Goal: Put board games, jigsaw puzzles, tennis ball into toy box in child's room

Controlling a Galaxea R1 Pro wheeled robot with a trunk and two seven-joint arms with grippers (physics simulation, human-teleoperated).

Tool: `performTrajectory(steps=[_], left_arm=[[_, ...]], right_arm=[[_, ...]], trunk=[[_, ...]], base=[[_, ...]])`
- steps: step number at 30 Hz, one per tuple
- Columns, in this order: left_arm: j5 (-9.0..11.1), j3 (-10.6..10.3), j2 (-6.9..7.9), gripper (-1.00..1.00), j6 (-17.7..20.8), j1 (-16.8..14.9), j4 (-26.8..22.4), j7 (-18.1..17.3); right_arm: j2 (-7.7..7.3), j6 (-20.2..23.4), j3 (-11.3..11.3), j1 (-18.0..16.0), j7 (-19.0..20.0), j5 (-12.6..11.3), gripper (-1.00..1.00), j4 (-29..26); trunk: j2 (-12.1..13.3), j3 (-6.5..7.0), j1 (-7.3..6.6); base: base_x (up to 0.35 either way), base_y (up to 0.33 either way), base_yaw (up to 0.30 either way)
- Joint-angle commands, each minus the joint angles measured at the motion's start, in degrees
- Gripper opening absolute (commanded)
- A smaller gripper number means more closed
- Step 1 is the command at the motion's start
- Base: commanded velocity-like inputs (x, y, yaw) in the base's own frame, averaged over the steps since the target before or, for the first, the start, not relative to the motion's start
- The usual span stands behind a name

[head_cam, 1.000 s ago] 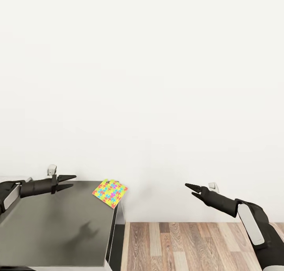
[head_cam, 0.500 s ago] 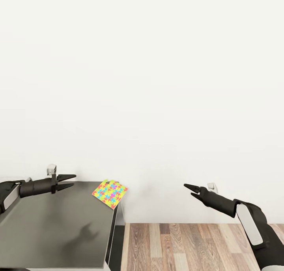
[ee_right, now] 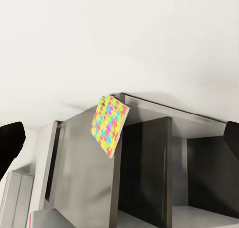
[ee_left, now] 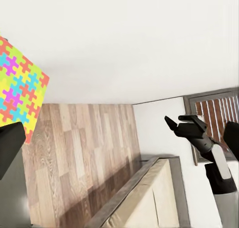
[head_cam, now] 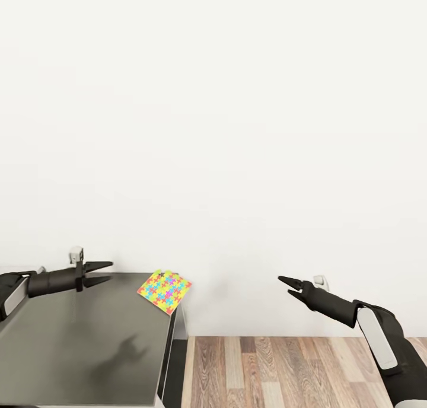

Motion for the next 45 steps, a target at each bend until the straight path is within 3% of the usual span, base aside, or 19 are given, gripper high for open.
performTrajectory(steps=[1,6,7,15,17,21,25,29,33,36,41,45], left_arm=[[0.27,-0.35,0.08,1.00,0.61,-0.07,0.01,-0.94],[0.13,-0.39,0.30,1.00,0.43,0.19,-0.04,-9.85],[0.12,-0.39,0.32,1.00,0.38,0.33,-0.12,-10.22],[0.20,-0.60,0.27,1.00,1.32,2.12,-5.52,-10.22],[0.22,-0.58,0.00,1.00,3.04,2.51,-8.62,-10.22],[0.28,-0.78,-0.59,1.00,9.93,3.17,-21.75,-10.22],[0.22,-0.73,-2.09,1.00,11.27,5.34,-27.39,-10.22],[0.08,-0.39,-4.72,1.00,11.34,6.40,-29.88,-10.22],[0.01,-0.40,-6.62,1.00,11.30,6.56,-31.19,-10.22],[-0.01,-0.22,-7.19,1.00,11.28,6.59,-31.55,-9.37],[0.04,0.27,-6.92,1.00,11.22,6.61,-31.79,-7.46],[0.06,0.92,-6.97,1.00,11.22,6.61,-32.09,-7.14]], right_arm=[[0.07,0.33,-0.09,-0.05,0.20,0.09,1.00,-0.01],[0.37,0.21,-0.04,-0.05,-0.15,0.06,1.00,0.03],[0.40,0.18,0.01,-0.05,-0.22,0.09,1.00,0.04],[0.88,-0.30,0.45,-0.34,-0.64,0.43,1.00,1.98],[1.22,-0.35,0.48,-0.63,-0.65,0.47,1.00,3.29],[3.01,-0.72,0.62,-1.19,-1.33,0.75,1.00,5.59],[5.49,-1.73,0.78,-3.24,-4.93,0.79,1.00,8.60],[7.18,-2.00,2.64,-7.36,-7.95,0.77,1.00,16.03],[7.56,-2.15,5.75,-9.49,-8.50,0.85,1.00,19.66],[7.57,-2.14,7.23,-10.36,-8.67,0.89,1.00,20.56],[7.68,-2.27,7.95,-11.07,-9.00,1.01,1.00,21.05],[8.62,-2.33,8.06,-11.18,-10.79,0.88,1.00,21.08]], trunk=[[-0.50,-0.28,0.24],[-2.51,-1.17,1.34],[-2.91,-1.35,1.56],[-6.12,-2.79,3.32],[-6.92,-3.15,3.76],[-8.52,-3.87,4.64],[-10.13,-4.59,5.51],[-11.73,-5.30,6.39],[-13.34,-6.02,7.27],[-14.54,-6.56,7.93],[-16.54,-7.46,9.03],[-18.15,-8.18,9.91]], base=[[0.000,0.000,0.000],[0.000,0.000,0.000],[0.000,0.000,0.000],[0.000,0.000,0.000],[0.000,0.000,0.000],[0.000,0.000,0.000],[0.000,0.000,0.000],[0.000,0.000,0.000],[0.000,0.000,0.000],[0.000,0.000,0.000],[0.000,0.000,0.000],[0.000,0.000,0.000]])
